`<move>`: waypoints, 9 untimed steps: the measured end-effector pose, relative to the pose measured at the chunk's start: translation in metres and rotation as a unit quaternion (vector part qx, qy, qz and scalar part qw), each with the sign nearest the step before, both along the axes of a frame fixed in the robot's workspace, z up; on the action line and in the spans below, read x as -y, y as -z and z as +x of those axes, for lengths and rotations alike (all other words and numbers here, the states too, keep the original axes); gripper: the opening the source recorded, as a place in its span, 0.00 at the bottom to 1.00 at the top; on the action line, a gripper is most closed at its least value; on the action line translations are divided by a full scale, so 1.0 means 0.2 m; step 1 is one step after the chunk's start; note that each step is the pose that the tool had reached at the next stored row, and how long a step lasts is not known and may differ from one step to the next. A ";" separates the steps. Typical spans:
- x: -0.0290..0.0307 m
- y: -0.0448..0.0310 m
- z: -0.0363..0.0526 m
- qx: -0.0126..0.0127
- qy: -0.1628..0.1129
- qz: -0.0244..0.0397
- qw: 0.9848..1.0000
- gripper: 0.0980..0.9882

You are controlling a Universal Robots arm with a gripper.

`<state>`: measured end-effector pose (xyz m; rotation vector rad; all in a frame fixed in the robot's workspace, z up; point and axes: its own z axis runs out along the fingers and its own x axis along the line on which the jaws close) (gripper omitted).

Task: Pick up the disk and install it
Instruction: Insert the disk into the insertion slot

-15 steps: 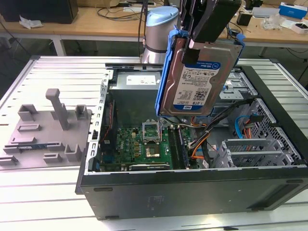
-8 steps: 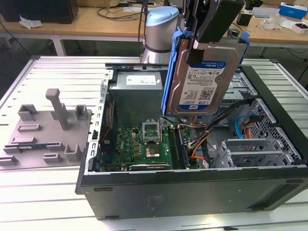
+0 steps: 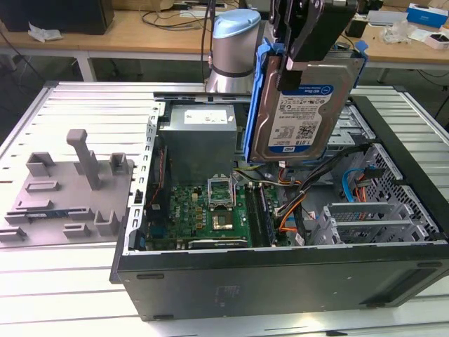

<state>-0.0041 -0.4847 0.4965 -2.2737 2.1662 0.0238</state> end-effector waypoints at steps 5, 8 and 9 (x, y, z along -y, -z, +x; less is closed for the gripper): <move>0.007 0.001 0.000 0.003 0.001 0.001 1.000 0.30; 0.012 0.000 0.000 0.003 0.001 0.001 1.000 0.30; 0.015 0.001 0.000 0.003 0.004 0.001 1.000 0.30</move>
